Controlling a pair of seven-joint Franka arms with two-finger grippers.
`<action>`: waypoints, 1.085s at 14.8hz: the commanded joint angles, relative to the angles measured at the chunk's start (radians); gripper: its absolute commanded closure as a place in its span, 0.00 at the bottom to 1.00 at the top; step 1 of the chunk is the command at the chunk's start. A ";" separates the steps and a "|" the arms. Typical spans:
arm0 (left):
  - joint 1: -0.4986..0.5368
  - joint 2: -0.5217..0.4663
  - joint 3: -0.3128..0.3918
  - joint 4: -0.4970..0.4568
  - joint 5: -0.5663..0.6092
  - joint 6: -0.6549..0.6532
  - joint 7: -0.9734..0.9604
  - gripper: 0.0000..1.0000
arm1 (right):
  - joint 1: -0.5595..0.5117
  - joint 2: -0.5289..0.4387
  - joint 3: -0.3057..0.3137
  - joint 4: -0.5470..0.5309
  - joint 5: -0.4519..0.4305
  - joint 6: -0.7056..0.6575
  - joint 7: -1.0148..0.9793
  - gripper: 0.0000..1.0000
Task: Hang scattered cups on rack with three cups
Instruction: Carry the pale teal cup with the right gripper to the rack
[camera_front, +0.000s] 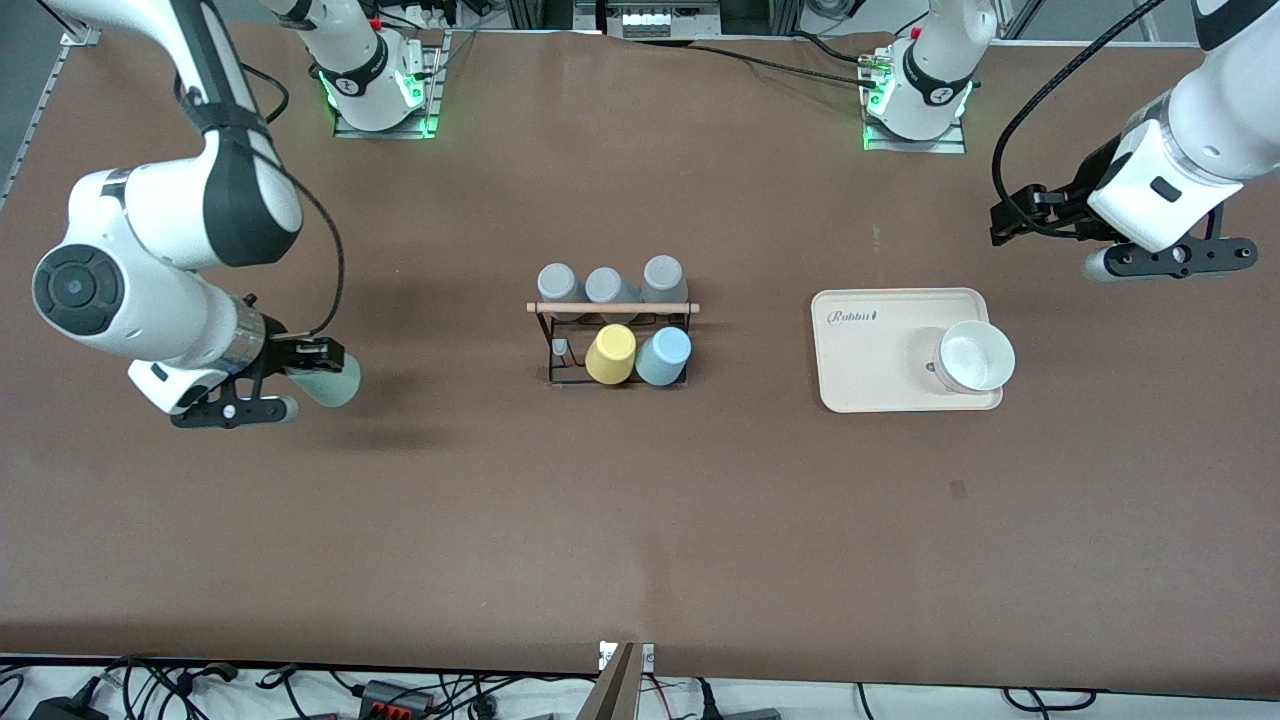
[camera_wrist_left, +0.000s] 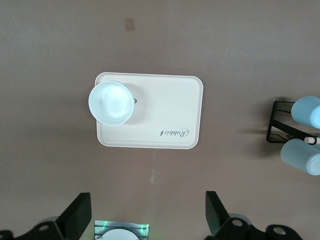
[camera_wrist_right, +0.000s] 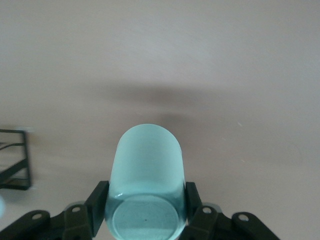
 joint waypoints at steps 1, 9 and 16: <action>-0.001 0.018 -0.008 0.032 0.017 0.008 0.029 0.00 | 0.104 0.049 -0.004 0.090 0.009 -0.022 0.062 0.89; 0.004 0.012 -0.008 0.025 0.019 0.033 0.187 0.00 | 0.293 0.103 -0.004 0.200 0.009 -0.047 0.343 0.88; 0.018 0.010 0.003 0.032 0.016 0.088 0.215 0.00 | 0.396 0.177 -0.004 0.269 0.010 -0.048 0.510 0.88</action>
